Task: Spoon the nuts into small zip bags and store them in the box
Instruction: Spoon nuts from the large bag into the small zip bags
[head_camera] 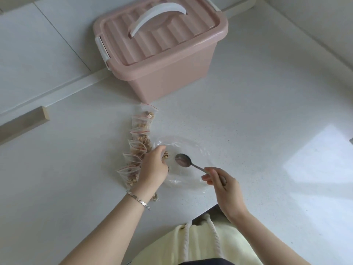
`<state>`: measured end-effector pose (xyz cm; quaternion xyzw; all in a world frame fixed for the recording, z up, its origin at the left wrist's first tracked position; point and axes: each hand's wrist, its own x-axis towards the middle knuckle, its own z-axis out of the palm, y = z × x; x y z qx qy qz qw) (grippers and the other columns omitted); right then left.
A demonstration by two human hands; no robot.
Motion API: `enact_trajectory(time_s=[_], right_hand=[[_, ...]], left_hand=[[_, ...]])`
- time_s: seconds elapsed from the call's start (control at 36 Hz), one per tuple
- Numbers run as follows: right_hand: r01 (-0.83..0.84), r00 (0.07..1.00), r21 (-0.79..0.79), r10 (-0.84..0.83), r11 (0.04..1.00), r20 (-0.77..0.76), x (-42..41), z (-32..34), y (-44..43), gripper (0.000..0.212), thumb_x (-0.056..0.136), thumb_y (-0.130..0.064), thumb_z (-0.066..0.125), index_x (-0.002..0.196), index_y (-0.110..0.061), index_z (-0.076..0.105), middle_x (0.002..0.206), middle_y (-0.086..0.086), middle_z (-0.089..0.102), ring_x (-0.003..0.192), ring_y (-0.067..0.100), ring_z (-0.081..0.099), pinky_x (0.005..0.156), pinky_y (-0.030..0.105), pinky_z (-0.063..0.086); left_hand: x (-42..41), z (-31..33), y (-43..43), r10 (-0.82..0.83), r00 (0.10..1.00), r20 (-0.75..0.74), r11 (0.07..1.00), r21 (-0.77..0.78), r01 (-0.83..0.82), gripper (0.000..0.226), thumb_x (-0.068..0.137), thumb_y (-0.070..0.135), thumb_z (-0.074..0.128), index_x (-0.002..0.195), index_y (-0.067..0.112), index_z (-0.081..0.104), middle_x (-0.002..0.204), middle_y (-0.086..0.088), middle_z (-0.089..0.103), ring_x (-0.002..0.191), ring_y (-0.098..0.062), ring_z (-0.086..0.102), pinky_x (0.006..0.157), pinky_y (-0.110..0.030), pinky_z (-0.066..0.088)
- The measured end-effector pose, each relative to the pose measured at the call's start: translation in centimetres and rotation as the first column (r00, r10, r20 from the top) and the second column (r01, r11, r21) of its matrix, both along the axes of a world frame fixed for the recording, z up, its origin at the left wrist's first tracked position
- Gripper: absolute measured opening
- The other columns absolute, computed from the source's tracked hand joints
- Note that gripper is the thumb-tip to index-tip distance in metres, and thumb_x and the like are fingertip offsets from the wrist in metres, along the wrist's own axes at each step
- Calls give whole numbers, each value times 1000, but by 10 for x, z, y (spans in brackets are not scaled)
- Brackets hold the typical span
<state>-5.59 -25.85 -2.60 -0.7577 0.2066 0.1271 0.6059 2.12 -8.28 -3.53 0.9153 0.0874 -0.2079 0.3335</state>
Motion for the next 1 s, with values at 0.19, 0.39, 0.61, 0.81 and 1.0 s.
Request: enact_trajectory(time_s=[0.19, 0.39, 0.61, 0.81, 1.0], right_hand=[[16, 1000, 35, -16, 999, 18, 7, -8, 9, 22, 96, -21, 44, 92, -35, 60, 84, -8, 70, 82, -1, 64, 76, 11, 48], [96, 995, 144, -95, 985, -16, 13, -17, 14, 21, 96, -18, 44, 93, -28, 62, 85, -5, 71, 83, 3, 66, 75, 17, 52], [200, 977, 302, -168, 932, -130, 17, -24, 8, 22, 96, -13, 45, 95, -11, 66, 83, 5, 72, 82, 14, 69, 72, 20, 55], [288, 952, 417, -210, 862, -223, 14, -27, -1, 25, 97, -18, 42, 98, -7, 64, 88, 15, 72, 87, 23, 69, 73, 23, 56], [322, 942, 454, -231, 831, -243, 9, -23, -19, 34, 97, -25, 37, 100, -1, 61, 86, 21, 70, 86, 28, 68, 77, 28, 56]], left_hand=[[2, -12, -1, 46, 993, -108, 992, -109, -58, 69, 84, -13, 35, 142, 24, 29, 147, -5, 36, 122, -22, 48, 66, -13, 46], [2, -15, -2, 193, 979, -69, 939, -278, -204, 63, 83, -15, 35, 137, 19, 39, 140, 5, 43, 128, -9, 39, 95, -18, 36], [8, -21, -6, 358, 916, -183, 777, -485, -401, 53, 81, -22, 41, 117, 15, 52, 119, 4, 54, 111, -9, 52, 69, -14, 51], [6, -13, -10, 315, 938, -146, 821, -454, -346, 44, 86, -13, 39, 117, 15, 52, 116, 6, 57, 109, -8, 51, 83, -23, 46], [5, -17, -5, 234, 971, -51, 935, -262, -239, 69, 81, 8, 66, 140, 18, 32, 145, 2, 37, 133, -13, 34, 95, -18, 27]])
